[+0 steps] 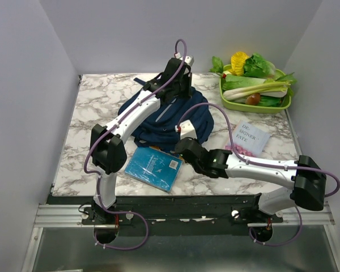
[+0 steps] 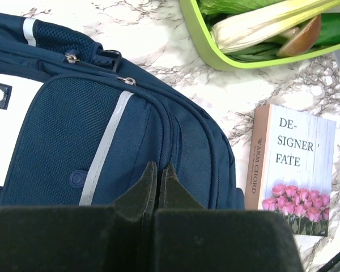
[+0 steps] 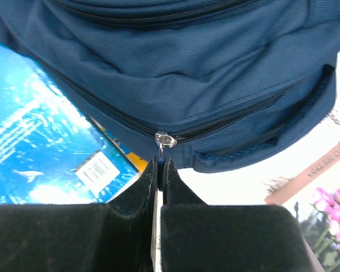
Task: Pack the student bag
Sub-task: Unzip the student bag at the center of the board, then adjust the book at the center of the board, then pick up the book from the center of the board.
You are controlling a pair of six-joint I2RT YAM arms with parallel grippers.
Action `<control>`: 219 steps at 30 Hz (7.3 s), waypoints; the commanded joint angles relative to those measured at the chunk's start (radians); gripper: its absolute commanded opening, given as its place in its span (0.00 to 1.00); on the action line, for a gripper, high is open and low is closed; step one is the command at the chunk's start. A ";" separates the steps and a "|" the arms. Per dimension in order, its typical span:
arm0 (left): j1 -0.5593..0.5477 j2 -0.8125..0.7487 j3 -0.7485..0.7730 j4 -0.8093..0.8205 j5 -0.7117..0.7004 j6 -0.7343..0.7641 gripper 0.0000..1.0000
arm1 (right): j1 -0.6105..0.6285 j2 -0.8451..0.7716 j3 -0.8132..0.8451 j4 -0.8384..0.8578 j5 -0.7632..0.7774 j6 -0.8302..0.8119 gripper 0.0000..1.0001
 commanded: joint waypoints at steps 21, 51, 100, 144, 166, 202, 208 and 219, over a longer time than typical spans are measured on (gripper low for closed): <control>-0.017 -0.027 0.046 0.150 -0.062 -0.073 0.00 | 0.034 0.272 0.141 0.431 -0.447 -0.194 0.02; 0.231 -0.344 -0.311 0.141 0.343 0.664 0.00 | -0.400 -0.269 -0.287 0.342 -0.349 0.182 0.84; 0.543 -0.499 -0.682 -0.747 0.625 1.377 0.50 | -0.297 0.093 -0.417 0.654 -0.922 0.378 0.79; 0.185 -0.245 -0.756 -0.346 0.593 1.302 0.56 | -0.258 0.099 -0.521 0.752 -0.812 0.343 0.72; 0.110 -0.656 -1.030 -0.514 0.383 1.601 0.66 | -0.245 0.154 -0.276 0.577 -0.712 0.220 0.77; -0.102 -0.958 -1.546 0.087 0.370 1.837 0.65 | -0.343 0.255 -0.364 0.782 -1.082 0.358 0.77; -0.134 -0.959 -1.664 0.202 0.329 1.932 0.65 | -0.345 0.335 -0.362 0.899 -1.206 0.430 0.76; -0.181 -0.883 -1.661 0.532 0.232 1.672 0.61 | -0.362 0.257 -0.480 1.241 -1.434 0.590 0.71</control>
